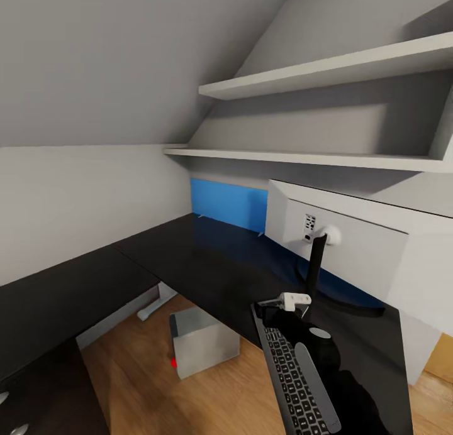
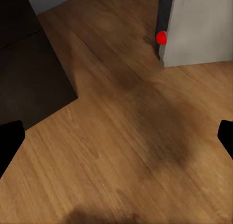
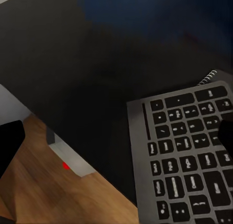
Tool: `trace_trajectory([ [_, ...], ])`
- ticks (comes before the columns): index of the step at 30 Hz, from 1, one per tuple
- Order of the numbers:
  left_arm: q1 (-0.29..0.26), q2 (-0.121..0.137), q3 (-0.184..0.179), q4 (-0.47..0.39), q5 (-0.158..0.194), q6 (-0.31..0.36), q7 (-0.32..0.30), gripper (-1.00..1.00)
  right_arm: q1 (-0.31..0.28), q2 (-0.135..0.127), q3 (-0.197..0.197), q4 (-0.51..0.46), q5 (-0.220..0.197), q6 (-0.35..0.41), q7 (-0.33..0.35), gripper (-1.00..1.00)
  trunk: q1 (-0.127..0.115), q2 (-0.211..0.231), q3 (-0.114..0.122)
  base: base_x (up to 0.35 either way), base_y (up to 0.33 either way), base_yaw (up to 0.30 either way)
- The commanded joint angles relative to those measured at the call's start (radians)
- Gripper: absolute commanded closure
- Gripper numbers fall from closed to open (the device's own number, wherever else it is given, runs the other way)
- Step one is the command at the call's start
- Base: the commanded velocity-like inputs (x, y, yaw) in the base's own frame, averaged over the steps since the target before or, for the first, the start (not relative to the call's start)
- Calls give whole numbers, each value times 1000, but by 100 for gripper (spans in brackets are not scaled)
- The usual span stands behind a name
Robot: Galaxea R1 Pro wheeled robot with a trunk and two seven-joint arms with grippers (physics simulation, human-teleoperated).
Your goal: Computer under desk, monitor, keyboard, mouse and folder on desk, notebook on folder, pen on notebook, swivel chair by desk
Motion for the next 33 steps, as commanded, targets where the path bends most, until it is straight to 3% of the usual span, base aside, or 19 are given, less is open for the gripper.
trace_trajectory([
  [1,-1,0,-9,0,3,-1,7,-100,-1,0,1,-1,-11,3,-10,-100,0,-1,-1,0,0,-7],
  [10,-1,0,-9,0,3,-1,7,-100,-1,-3,1,6,-5,-32,-12,-100,0,-1,-1,0,0,-1],
  [14,-1,0,-9,0,3,-1,7,-100,-1,-4,-4,65,-4,-47,-14,-100,0,-1,-1,0,0,0],
  [20,-1,0,-9,0,3,-1,7,-100,-11,-8,-59,178,0,-55,-15,-100,0,-1,-1,0,0,0],
  [24,-1,0,-9,0,3,-1,7,-100,-42,-26,-111,258,0,-56,-15,-100,0,-1,-1,0,0,0],
  [33,-1,0,-9,0,3,0,4,-100,-65,-38,-133,300,0,-79,-15,-100,0,-1,-1,0,0,0],
])
